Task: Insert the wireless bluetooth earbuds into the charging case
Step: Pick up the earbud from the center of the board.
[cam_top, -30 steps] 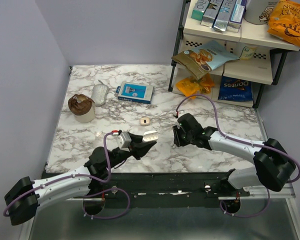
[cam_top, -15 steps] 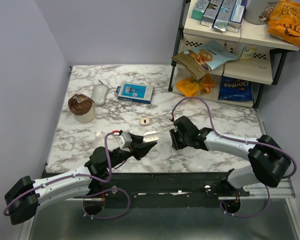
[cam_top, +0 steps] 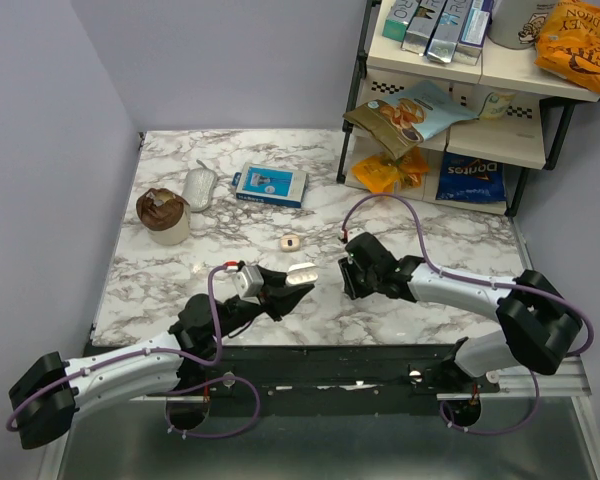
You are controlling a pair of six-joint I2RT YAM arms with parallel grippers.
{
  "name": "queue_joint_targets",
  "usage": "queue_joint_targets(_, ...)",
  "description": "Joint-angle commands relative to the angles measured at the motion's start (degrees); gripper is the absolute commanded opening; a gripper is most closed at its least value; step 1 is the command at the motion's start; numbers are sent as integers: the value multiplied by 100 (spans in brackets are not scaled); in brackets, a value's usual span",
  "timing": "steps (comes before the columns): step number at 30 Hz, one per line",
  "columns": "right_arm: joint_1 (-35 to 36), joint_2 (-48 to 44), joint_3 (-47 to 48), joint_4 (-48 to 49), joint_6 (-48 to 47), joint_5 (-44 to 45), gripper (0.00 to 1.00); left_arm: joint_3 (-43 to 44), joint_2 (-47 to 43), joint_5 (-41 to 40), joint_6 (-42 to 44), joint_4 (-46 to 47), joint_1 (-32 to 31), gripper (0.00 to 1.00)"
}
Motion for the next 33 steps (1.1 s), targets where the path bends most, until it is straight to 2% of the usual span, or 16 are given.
queue_joint_targets(1,24,-186,141,-52,33,366,42,1,-118,-107,36,13,-36,0)
queue_joint_targets(10,6,68,194,-96,15,455,42,-7,-180,-133,19,-57,-54,0)
queue_joint_targets(19,24,296,256,-61,-170,147,42,-7,-101,-115,19,-5,-71,0)
queue_joint_targets(33,296,613,344,-149,-126,77,42,-34,-83,-107,-43,22,-89,0)
